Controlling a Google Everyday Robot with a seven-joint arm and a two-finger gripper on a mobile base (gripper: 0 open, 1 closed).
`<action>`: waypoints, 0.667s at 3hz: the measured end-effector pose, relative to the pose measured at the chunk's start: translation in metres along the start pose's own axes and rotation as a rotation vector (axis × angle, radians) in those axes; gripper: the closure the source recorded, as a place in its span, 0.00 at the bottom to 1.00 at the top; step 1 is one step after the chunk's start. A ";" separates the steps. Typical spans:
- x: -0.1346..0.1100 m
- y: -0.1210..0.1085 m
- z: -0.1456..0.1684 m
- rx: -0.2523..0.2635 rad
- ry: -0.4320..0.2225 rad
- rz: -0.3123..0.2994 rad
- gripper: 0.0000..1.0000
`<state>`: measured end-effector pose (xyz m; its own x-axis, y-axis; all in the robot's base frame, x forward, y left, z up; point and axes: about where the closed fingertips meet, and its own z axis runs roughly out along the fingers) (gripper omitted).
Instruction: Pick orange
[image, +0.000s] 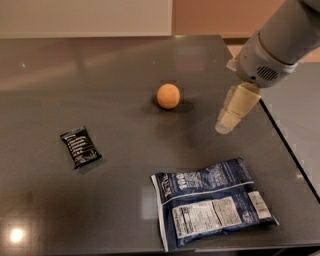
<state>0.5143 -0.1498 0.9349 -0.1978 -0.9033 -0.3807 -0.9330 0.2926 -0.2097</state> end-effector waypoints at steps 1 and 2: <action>-0.014 -0.012 0.026 0.003 -0.032 0.007 0.00; -0.023 -0.029 0.048 0.013 -0.066 0.030 0.00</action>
Offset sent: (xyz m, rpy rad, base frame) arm 0.0793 0.0371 -0.0441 0.1165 -0.0349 -0.0452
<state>0.5608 -0.1222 0.9066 -0.2049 -0.8713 -0.4459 -0.9227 0.3240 -0.2091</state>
